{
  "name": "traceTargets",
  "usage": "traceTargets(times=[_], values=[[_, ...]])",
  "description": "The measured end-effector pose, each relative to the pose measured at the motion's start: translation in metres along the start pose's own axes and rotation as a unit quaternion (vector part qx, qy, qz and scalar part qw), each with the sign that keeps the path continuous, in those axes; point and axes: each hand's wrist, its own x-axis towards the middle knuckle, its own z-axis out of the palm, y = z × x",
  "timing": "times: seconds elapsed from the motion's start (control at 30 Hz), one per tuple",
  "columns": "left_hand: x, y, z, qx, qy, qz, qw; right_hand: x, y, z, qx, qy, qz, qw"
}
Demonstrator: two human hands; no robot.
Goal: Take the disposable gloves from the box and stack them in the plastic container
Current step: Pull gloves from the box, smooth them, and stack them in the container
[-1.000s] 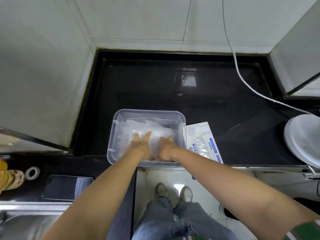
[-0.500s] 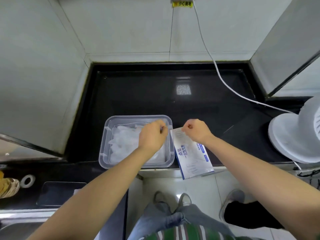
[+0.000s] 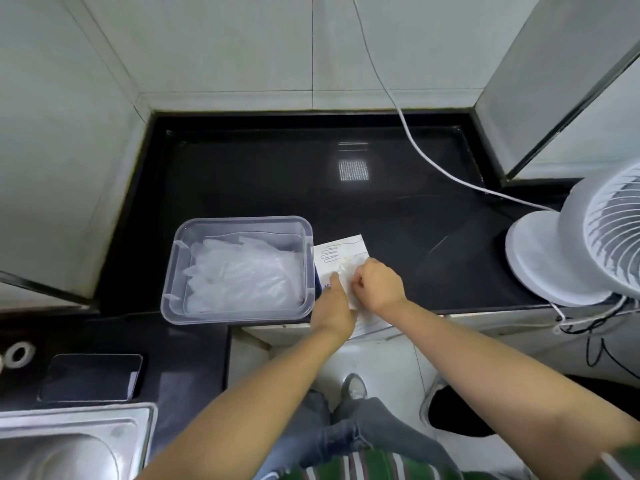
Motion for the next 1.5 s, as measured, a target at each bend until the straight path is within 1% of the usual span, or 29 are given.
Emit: traceTargets(times=[0.07, 0.13, 0.17, 0.23, 0.27, 0.3, 0.33, 0.37, 0.4, 0.47, 0.5, 0.53, 0.63, 0.67, 0.77, 0.8, 0.9, 0.93, 0.97, 1.03, 1.07, 1.13, 1.2, 1.23, 1.3, 1.37, 1.4, 1.43, 1.5], values=[[-0.001, -0.003, 0.001, 0.003, 0.005, 0.009, 1.0, 0.001, 0.001, -0.001, 0.048, -0.018, 0.003, 0.999], [0.001, -0.005, 0.0, 0.008, 0.003, 0.008, 1.0, 0.002, 0.004, -0.004, 0.144, -0.049, -0.001, 0.988], [0.001, -0.005, 0.0, 0.006, 0.001, 0.006, 1.0, 0.002, 0.006, -0.007, 0.209, -0.069, 0.005, 0.975], [0.001, -0.004, -0.001, 0.007, -0.001, 0.006, 1.0, 0.002, 0.008, -0.014, 0.361, -0.098, 0.038, 0.927], [0.001, -0.004, -0.001, 0.01, -0.001, 0.008, 1.0, 0.002, 0.01, -0.016, 0.421, -0.098, 0.054, 0.9], [0.001, -0.004, -0.001, 0.011, 0.0, 0.01, 1.0, 0.001, 0.011, -0.018, 0.463, -0.091, 0.066, 0.879], [0.001, -0.004, -0.001, 0.013, 0.0, 0.013, 1.0, 0.0, 0.012, -0.019, 0.483, -0.081, 0.077, 0.869], [0.001, -0.003, -0.002, 0.015, -0.001, 0.013, 1.0, -0.002, 0.012, -0.019, 0.484, -0.074, 0.081, 0.868], [0.001, -0.002, -0.002, 0.017, -0.001, 0.013, 1.0, -0.002, 0.013, -0.018, 0.466, -0.07, 0.076, 0.879], [0.001, -0.002, -0.002, 0.02, -0.004, 0.011, 1.0, 0.001, 0.013, -0.016, 0.39, -0.074, 0.041, 0.917], [0.001, -0.002, -0.003, 0.022, -0.007, 0.01, 1.0, 0.002, 0.012, -0.017, 0.368, -0.066, 0.024, 0.927], [0.0, -0.001, -0.004, 0.024, -0.01, 0.012, 1.0, 0.004, 0.011, -0.02, 0.374, -0.052, 0.013, 0.926], [0.0, 0.0, -0.006, 0.02, -0.024, 0.011, 0.999, 0.009, 0.009, -0.028, 0.472, -0.013, 0.009, 0.881], [0.0, 0.0, -0.006, 0.021, -0.027, 0.01, 0.999, 0.01, 0.009, -0.03, 0.482, -0.011, 0.018, 0.876], [0.001, 0.001, -0.006, 0.035, -0.03, 0.009, 0.999, 0.009, 0.013, -0.03, 0.47, -0.043, 0.039, 0.881], [0.001, 0.002, -0.006, 0.033, -0.032, 0.008, 0.999, 0.008, 0.014, -0.032, 0.494, -0.042, 0.031, 0.868], [0.001, 0.002, -0.008, 0.034, -0.046, 0.008, 0.998, 0.008, 0.015, -0.048, 0.606, 0.018, 0.012, 0.795], [0.001, 0.004, -0.009, 0.038, -0.05, 0.008, 0.998, 0.009, 0.015, -0.054, 0.622, 0.04, 0.007, 0.782], [0.001, 0.005, -0.009, 0.037, -0.051, 0.006, 0.998, 0.01, 0.015, -0.057, 0.624, 0.053, 0.001, 0.78], [0.002, 0.009, -0.01, 0.002, -0.039, 0.001, 0.999, 0.011, 0.018, -0.056, 0.604, 0.057, -0.009, 0.795], [0.003, 0.011, -0.011, -0.029, -0.017, 0.006, 0.999, 0.01, 0.021, -0.053, 0.592, 0.053, -0.01, 0.804], [0.0, 0.021, -0.016, -0.115, 0.059, 0.028, 0.991, 0.007, 0.027, -0.045, 0.581, 0.051, -0.005, 0.812], [-0.004, 0.038, -0.024, -0.243, 0.131, 0.028, 0.961, 0.002, 0.03, -0.04, 0.584, 0.055, 0.001, 0.81], [-0.005, 0.048, -0.03, -0.295, 0.147, 0.02, 0.944, 0.001, 0.031, -0.038, 0.589, 0.058, -0.002, 0.806], [-0.003, 0.064, -0.042, -0.348, 0.118, 0.0, 0.93, -0.001, 0.029, -0.036, 0.595, 0.057, -0.017, 0.802], [0.005, 0.069, -0.052, -0.353, 0.065, -0.041, 0.933, -0.004, 0.025, -0.038, 0.593, 0.044, -0.034, 0.803], [0.009, 0.065, -0.054, -0.349, 0.052, -0.049, 0.934, -0.006, 0.023, -0.038, 0.589, 0.038, -0.041, 0.806], [0.012, 0.062, -0.056, -0.352, 0.058, -0.045, 0.933, -0.007, 0.022, -0.039, 0.584, 0.032, -0.048, 0.81], [0.017, 0.052, -0.06, -0.333, 0.111, -0.016, 0.936, -0.009, 0.019, -0.039, 0.571, 0.02, -0.063, 0.819]])
